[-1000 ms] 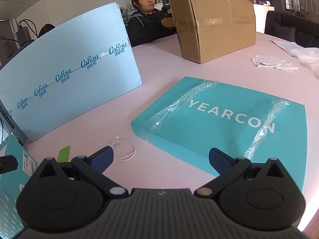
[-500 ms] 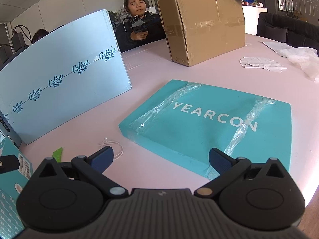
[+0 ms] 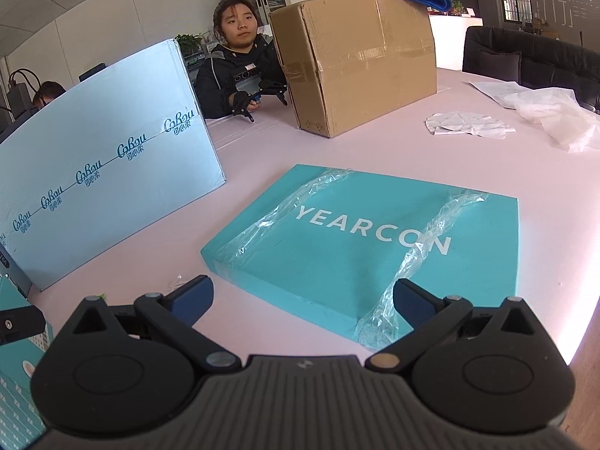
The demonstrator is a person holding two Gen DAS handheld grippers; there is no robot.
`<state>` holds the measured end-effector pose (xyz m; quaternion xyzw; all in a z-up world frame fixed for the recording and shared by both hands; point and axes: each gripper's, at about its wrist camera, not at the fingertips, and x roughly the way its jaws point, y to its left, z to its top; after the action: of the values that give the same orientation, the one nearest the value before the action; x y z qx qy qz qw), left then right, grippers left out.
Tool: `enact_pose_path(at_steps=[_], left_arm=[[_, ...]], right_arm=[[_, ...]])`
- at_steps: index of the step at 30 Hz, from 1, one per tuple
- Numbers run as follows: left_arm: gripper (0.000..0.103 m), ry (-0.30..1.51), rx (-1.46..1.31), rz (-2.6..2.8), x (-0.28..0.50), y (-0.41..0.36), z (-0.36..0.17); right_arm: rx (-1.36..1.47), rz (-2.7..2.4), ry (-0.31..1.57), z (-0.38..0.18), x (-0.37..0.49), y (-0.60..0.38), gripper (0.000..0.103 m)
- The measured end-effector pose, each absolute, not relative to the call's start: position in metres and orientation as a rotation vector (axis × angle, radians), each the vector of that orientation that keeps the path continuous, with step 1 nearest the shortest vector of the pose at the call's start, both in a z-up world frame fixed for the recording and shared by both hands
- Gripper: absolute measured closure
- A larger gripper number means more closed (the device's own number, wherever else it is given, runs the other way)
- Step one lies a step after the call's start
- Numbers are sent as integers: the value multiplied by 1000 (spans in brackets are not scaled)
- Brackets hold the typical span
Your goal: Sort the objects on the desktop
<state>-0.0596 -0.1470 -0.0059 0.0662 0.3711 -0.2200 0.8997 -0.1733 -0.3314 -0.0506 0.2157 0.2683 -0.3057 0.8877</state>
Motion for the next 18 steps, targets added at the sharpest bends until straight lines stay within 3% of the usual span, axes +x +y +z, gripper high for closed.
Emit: enact_pose_path(at_steps=[18], left_arm=[[1, 888, 189, -508, -56, -162, -24]], right_arm=[[442, -630, 565, -52, -170, -333, 0]])
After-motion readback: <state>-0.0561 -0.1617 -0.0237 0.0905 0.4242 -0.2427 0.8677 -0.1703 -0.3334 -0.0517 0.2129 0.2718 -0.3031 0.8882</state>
